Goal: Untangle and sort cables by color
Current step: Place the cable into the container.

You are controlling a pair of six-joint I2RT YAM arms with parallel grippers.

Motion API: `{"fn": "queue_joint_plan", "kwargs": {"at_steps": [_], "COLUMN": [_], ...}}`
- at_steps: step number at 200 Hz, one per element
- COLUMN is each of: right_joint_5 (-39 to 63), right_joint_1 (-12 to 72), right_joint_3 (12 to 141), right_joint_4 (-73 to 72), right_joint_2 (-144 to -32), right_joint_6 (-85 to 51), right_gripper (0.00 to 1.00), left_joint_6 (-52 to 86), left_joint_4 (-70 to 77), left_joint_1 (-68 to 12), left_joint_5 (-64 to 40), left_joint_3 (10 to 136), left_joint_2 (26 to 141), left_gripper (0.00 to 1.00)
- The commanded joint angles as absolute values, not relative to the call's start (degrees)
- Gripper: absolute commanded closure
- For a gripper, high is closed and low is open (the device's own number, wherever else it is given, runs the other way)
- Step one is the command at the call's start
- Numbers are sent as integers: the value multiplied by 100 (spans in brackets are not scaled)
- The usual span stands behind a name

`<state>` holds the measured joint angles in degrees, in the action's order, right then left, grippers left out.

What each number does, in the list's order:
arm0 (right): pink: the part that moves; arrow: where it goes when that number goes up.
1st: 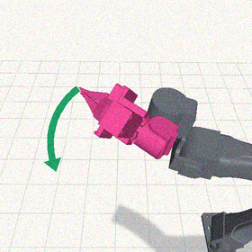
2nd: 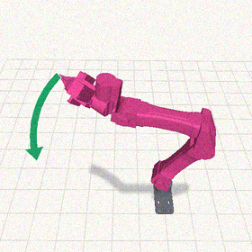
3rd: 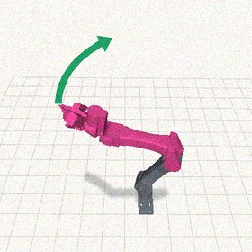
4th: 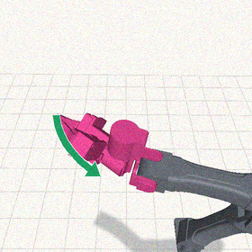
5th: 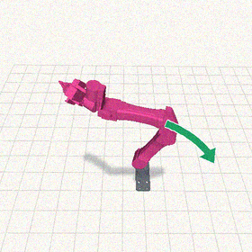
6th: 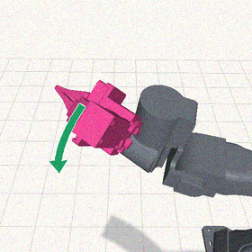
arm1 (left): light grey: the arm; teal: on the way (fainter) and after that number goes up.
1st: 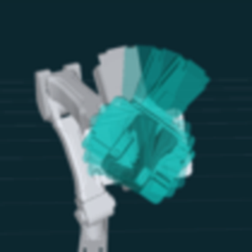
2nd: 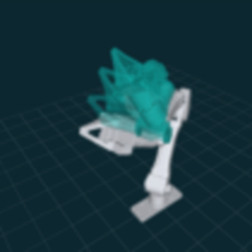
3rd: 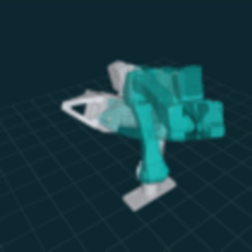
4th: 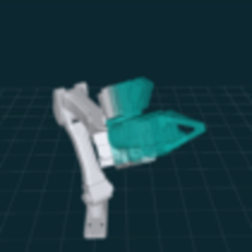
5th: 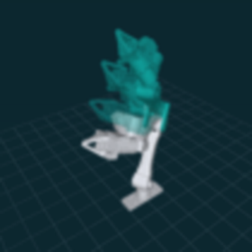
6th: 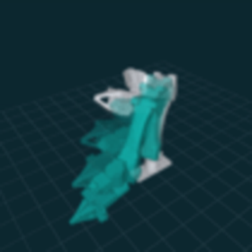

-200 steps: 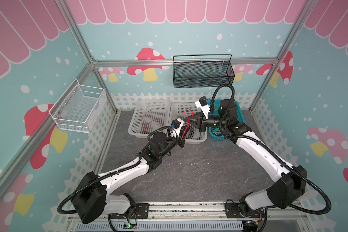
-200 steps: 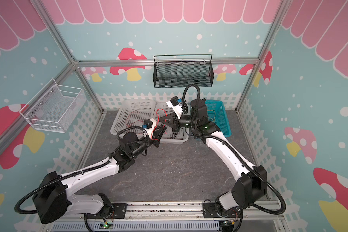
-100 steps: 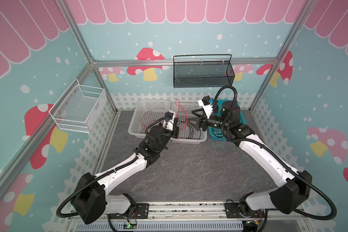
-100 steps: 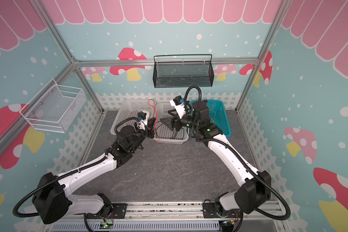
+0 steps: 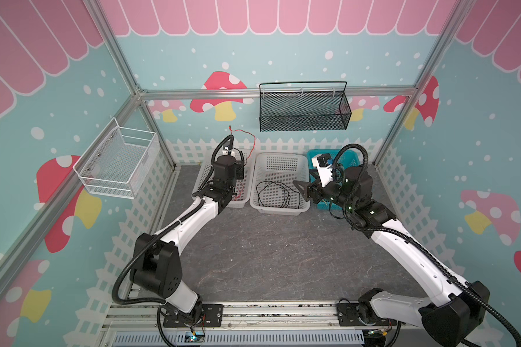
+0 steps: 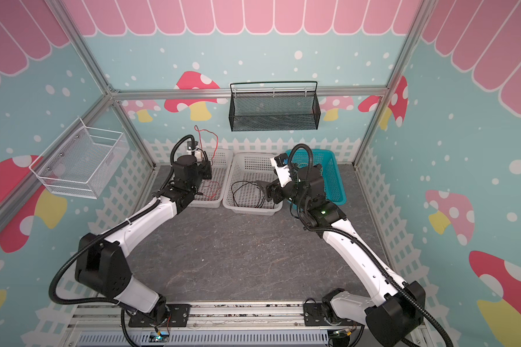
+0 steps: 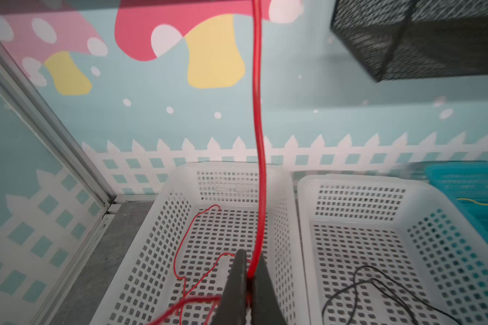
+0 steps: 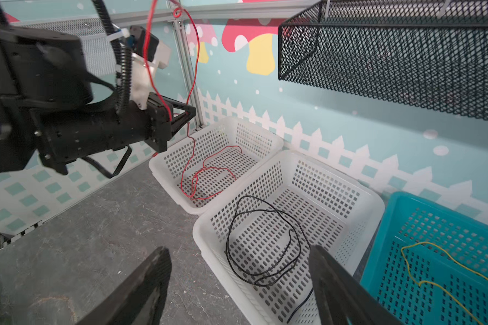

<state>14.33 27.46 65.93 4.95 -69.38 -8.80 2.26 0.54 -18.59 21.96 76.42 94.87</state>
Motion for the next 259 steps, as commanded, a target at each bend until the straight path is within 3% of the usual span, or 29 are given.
{"fn": "queue_joint_plan", "kwargs": {"at_steps": [1, 48, 88, 110, 147, 155, 164, 167, 259], "right_joint_5": [1318, 1081, 945, 897, 875, 862, 834, 829, 490], "right_joint_1": [2758, 2755, 2759, 2758, 2759, 2756, 2760, 2755, 2741], "right_joint_3": [6486, 6272, 6162, 6126, 6060, 6027, 5999, 5989, 5818], "right_joint_4": [475, 430, 432, 439, 439, 438, 439, 440, 448], "right_joint_2": [-6807, -6855, -6973, -7020, -7005, -6988, -6957, -6946, -6763], "right_joint_6": [-800, -792, -739, -721, -712, -716, -703, -697, -530], "right_gripper": [20, 19, 19, 19, 19, 19, 19, 19, 17], "left_joint_6": [542, 871, 1116, 1073, 1090, 1106, 1099, 1099, 829], "left_joint_4": [-1053, -2708, -3723, -4062, -4091, -4111, -4119, -4129, -4217], "left_joint_1": [-1656, -1425, -1145, -1126, -1086, -1077, -1073, -1072, -1072], "left_joint_5": [2253, 2214, 1562, 1605, 1514, 1489, 1472, 1483, 1447], "left_joint_3": [8314, 9849, 10764, 11089, 11171, 11191, 11200, 11198, 10828], "left_joint_2": [10176, 11701, 12647, 12969, 13044, 13043, 13016, 13002, 11981], "left_gripper": [100, 100, 97, 74, 47, 31, 5, 1, 1]}}
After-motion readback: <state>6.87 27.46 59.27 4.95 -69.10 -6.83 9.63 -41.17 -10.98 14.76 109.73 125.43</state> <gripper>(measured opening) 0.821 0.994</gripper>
